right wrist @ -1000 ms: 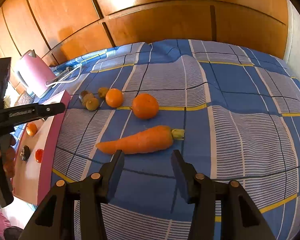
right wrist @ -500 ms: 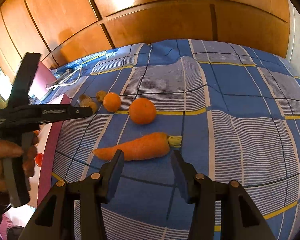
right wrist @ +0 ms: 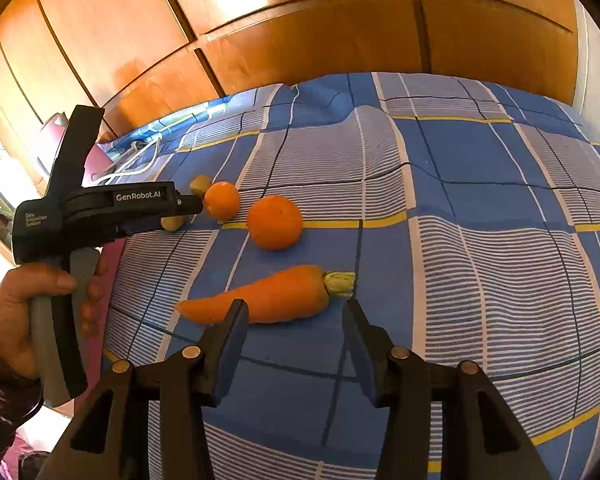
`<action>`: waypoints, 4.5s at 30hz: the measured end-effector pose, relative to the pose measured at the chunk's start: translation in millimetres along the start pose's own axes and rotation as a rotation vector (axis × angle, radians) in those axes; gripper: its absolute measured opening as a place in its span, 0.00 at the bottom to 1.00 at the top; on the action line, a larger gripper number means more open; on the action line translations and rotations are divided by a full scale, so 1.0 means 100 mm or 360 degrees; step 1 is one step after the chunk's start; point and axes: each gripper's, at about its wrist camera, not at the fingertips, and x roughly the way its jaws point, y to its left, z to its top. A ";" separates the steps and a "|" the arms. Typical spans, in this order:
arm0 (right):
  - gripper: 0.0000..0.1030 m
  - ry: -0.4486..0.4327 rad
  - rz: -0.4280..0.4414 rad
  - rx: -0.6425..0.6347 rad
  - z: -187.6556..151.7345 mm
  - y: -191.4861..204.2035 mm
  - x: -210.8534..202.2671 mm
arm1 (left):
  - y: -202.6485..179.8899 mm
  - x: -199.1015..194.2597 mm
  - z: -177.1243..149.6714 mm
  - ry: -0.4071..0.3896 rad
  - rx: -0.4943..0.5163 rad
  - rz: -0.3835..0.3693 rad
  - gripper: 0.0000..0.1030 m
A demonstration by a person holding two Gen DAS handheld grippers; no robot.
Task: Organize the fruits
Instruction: 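Carry the kiwi toward the tray with the left gripper while the right gripper grasps the carrot, then release the kiwi in the tray with the left gripper while the right gripper carries the carrot toward it, then lower the carrot into the tray and open the right gripper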
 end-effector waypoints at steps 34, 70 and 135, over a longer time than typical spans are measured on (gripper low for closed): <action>0.49 0.0202 0.0104 0.0368 0.34 -0.01 0.44 | -0.18 -0.76 -0.97 -0.0055 0.0268 -0.0256 0.27; 0.44 0.0226 -0.0020 0.0049 0.41 0.27 0.58 | 1.58 -1.40 -1.02 -0.0320 -0.0300 0.0123 0.47; 0.42 0.0133 0.0457 -0.0449 0.12 1.90 0.15 | 1.75 -1.71 -1.51 -0.0363 -0.0444 0.0206 0.60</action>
